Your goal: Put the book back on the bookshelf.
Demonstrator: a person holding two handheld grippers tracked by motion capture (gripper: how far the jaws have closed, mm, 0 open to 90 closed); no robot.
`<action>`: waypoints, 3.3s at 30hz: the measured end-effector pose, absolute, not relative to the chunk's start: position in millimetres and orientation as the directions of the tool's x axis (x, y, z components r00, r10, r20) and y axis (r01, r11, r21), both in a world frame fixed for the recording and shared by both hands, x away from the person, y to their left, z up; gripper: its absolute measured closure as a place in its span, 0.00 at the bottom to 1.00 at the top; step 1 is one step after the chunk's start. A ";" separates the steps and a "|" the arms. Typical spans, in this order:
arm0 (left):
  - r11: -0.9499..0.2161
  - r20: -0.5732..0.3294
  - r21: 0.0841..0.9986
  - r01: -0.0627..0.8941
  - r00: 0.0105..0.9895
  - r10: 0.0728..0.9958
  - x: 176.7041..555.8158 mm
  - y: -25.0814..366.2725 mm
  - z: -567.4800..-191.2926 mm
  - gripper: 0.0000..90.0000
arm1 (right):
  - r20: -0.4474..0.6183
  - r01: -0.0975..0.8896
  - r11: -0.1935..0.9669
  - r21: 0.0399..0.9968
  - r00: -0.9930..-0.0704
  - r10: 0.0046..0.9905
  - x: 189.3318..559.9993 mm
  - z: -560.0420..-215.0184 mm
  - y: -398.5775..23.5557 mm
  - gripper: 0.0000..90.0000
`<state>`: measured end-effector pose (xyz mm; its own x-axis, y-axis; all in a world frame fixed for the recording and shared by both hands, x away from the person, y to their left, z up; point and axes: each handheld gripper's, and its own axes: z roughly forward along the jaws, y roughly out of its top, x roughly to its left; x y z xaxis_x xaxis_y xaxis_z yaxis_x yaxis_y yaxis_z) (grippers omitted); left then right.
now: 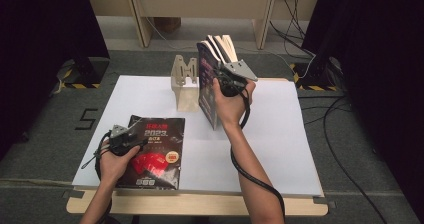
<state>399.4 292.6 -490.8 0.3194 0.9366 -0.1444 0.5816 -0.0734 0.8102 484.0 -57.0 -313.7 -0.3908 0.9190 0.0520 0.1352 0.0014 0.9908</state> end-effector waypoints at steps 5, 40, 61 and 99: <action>-0.071 -0.145 0.812 0.580 0.318 0.937 399.5 292.6 -491.3 0.52 | 0.031 0.131 0.022 0.991 -0.392 0.919 475.0 -317.7 -61.3 0.91; -0.078 -0.143 0.808 0.584 0.323 0.935 400.3 290.2 -492.8 0.52 | 0.091 0.245 0.002 0.969 -0.367 0.926 466.6 -329.9 -77.2 0.88; -0.080 -0.141 0.808 0.584 0.324 0.935 400.2 290.2 -492.6 0.52 | 0.104 0.257 -0.003 0.966 -0.382 0.918 468.4 -329.9 -71.7 0.92; -0.071 -0.142 0.814 0.577 0.316 0.938 399.8 293.7 -490.7 0.52 | 0.123 0.151 -0.070 0.986 -0.378 0.917 473.2 -320.6 -57.5 0.93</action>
